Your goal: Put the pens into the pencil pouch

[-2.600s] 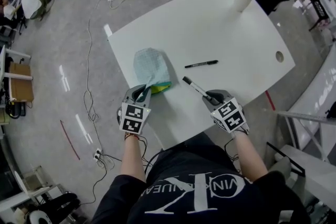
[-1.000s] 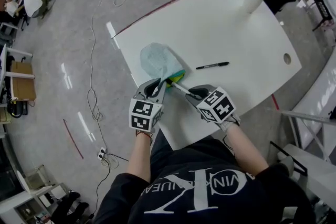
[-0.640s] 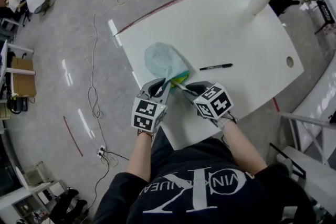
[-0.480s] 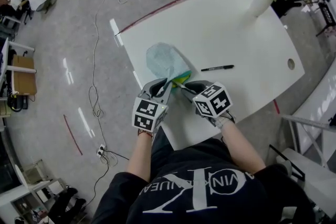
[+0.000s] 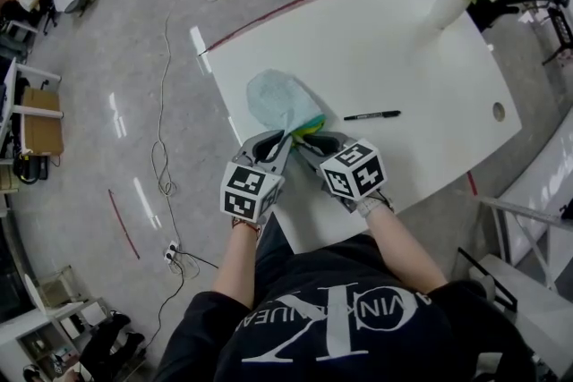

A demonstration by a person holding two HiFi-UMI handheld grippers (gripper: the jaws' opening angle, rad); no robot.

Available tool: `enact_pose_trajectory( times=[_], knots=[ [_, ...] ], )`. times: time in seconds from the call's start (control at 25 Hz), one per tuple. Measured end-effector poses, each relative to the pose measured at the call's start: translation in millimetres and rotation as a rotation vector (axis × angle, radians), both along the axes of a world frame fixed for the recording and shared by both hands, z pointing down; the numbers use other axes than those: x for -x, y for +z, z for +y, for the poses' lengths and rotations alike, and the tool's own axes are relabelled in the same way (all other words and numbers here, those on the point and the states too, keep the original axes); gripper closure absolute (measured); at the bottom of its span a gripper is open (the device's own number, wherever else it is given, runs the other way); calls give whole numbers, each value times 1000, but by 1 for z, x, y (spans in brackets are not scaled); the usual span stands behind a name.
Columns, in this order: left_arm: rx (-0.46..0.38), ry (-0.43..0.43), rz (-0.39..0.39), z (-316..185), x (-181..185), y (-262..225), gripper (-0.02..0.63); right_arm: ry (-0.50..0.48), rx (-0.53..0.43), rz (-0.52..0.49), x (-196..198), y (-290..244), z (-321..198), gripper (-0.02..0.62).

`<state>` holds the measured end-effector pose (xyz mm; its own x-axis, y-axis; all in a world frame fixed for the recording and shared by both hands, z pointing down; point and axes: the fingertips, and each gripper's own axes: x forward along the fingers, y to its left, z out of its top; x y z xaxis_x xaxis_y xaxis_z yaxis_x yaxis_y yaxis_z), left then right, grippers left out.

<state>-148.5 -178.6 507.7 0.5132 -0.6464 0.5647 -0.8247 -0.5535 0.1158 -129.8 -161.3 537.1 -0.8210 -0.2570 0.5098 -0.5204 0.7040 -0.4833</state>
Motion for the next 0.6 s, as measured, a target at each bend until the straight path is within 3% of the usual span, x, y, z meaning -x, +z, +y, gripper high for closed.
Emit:
enact_pose_trajectory(
  times=[0.24,0.6],
  knots=[
    [-6,-2,4,-2,1,-3,569,-58,-35,1,-13,-4,15,425],
    [-8,-8,18,-2,4,-5,571,-57,-74,80,-26,5,18,497]
  ],
)
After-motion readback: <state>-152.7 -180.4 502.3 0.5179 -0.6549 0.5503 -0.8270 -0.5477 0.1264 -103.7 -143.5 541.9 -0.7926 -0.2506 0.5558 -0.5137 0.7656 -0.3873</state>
